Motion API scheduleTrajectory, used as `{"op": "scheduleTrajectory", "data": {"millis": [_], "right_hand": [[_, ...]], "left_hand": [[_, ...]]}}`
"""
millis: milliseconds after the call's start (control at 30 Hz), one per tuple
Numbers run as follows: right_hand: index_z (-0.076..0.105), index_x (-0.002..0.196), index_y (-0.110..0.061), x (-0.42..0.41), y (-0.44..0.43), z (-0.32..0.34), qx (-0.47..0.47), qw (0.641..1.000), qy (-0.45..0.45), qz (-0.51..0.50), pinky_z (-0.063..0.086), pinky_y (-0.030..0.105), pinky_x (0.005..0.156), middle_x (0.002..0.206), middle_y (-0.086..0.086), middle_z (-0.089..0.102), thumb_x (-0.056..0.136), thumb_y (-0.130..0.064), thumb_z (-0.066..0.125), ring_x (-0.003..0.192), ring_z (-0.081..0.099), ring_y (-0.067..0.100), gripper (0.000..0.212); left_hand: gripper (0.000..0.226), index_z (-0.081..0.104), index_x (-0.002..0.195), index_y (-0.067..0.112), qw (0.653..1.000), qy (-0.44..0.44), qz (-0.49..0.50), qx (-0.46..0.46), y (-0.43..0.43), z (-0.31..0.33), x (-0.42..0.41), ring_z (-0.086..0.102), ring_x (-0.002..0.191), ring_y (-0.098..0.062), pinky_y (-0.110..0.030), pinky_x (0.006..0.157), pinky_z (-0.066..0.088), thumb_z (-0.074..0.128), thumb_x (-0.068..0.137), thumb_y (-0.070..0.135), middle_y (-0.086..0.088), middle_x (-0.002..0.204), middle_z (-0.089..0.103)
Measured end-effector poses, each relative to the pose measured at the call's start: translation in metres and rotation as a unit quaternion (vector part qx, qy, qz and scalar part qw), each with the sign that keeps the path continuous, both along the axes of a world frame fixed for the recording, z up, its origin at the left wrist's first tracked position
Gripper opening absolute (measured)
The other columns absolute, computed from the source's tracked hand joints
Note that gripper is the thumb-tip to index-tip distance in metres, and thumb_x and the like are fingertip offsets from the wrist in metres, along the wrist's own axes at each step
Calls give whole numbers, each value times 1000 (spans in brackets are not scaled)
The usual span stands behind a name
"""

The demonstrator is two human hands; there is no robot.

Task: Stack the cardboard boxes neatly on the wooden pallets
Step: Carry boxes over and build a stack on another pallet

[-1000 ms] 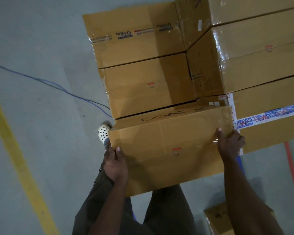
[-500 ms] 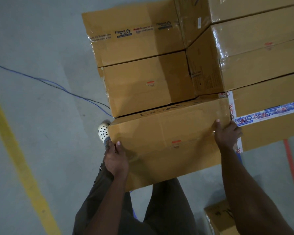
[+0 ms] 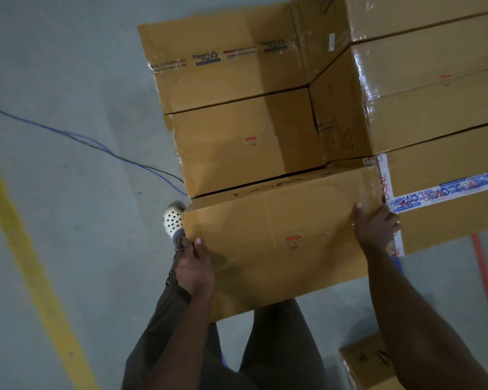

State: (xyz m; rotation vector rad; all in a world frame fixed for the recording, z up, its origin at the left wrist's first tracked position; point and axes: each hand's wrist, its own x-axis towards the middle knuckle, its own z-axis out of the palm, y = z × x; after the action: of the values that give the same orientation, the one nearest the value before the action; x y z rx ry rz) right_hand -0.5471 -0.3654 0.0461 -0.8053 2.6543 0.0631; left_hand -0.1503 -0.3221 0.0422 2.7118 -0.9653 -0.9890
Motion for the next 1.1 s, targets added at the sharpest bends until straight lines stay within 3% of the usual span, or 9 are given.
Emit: {"op": "scheduleTrajectory", "data": {"millis": [200,300,433,600,733,833,967,1100], "right_hand": [[18,155,1,10,-13,0,38,999,-4,-5,29,62,112,153,32,27,99,-60,45,140,28,50,88],[14,155,5,10,-18,-1,63,998,-4,-1,32,61,111,154,32,25,101,-58,43,140,28,49,89],[9,156,6,4,-21,-1,82,997,-11,8,29,61,113,157,31,19,101,-58,41,143,24,47,90],[6,158,2,3,-19,2,64,997,-40,-26,21,59,118,160,30,14,100,-60,45,148,17,47,93],[11,159,-2,20,1,9,26,999,-32,-21,21,58,117,161,29,16,96,-59,54,148,19,46,95],[18,158,-5,33,26,12,1,999,-36,-23,22,59,115,161,26,18,95,-63,49,148,21,44,91],[27,155,-10,42,57,17,-26,999,-38,-3,27,59,111,159,21,25,97,-59,48,144,28,41,79],[27,158,-18,33,79,22,-32,993,-101,60,22,59,113,165,14,21,96,-61,46,146,26,38,78]], "left_hand": [[68,38,153,15,998,29,-42,24,-2,2,3,54,124,-45,-60,99,48,23,102,57,-22,138,57],[60,23,159,25,997,49,-41,30,2,9,1,51,129,-44,-57,100,44,28,105,51,-19,145,53],[60,16,161,25,996,59,-36,49,0,18,-2,49,131,-44,-55,100,43,29,107,47,-19,146,51],[62,15,161,21,994,58,-67,61,0,13,4,46,133,-45,-60,105,42,31,106,46,-22,147,49],[74,16,160,13,996,17,-53,69,-11,29,-10,26,144,-44,-59,115,27,48,102,44,-23,159,28],[79,18,158,6,997,0,-69,29,-17,45,-44,18,148,-43,-57,119,17,57,98,39,-26,161,19],[76,24,157,7,994,-4,-109,-8,-2,49,-89,17,147,-43,-56,119,15,59,97,39,-26,160,20],[66,40,150,5,990,-37,-123,-56,36,56,-136,26,142,-44,-58,115,24,63,96,35,-29,153,33]]}}
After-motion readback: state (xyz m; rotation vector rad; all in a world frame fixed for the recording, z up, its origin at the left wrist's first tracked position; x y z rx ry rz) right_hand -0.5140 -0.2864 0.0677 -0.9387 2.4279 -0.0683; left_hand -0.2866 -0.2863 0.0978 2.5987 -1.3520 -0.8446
